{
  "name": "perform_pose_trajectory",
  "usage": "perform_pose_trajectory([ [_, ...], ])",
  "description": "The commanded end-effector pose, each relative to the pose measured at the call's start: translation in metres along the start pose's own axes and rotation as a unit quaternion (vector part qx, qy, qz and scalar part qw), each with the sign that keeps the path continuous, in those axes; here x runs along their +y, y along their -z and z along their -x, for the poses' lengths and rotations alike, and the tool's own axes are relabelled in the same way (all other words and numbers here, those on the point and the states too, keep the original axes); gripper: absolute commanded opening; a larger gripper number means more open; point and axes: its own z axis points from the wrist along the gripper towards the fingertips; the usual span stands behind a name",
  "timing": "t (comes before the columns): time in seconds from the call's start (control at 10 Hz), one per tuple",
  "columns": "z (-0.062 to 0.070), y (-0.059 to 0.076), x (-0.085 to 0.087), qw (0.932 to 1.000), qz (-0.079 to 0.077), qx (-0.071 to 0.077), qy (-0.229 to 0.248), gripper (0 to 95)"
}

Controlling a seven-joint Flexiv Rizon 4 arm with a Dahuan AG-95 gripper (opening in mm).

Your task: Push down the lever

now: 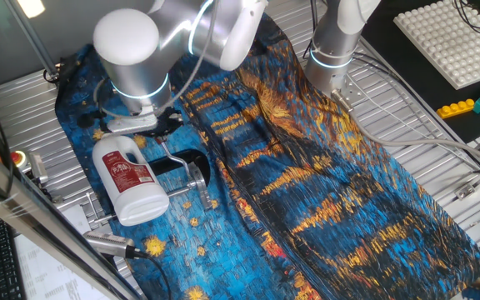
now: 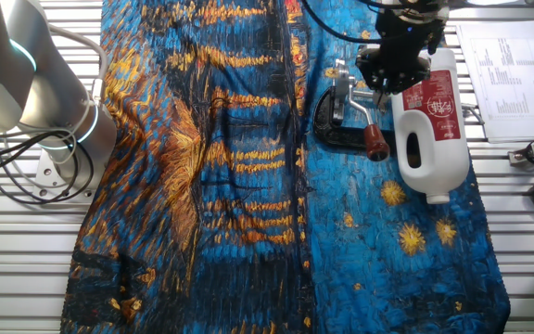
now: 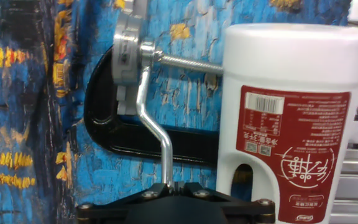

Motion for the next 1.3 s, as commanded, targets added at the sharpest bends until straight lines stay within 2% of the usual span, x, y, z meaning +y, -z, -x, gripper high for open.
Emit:
perform_pose_trajectory([
  [0.1,-0.02,-0.015,-0.011,0.9969,-0.007,0.02,0.076,0.0],
  [0.2,-0.024,-0.019,-0.015,0.9962,-0.007,0.019,0.084,0.0],
  [0.3,-0.022,-0.019,-0.018,0.9954,-0.006,0.02,0.093,0.0],
  [0.8,-0.022,-0.026,-0.016,0.9909,-0.005,0.028,0.131,0.0],
  [1.3,-0.023,-0.033,-0.015,0.9909,-0.005,0.032,0.131,0.0],
])
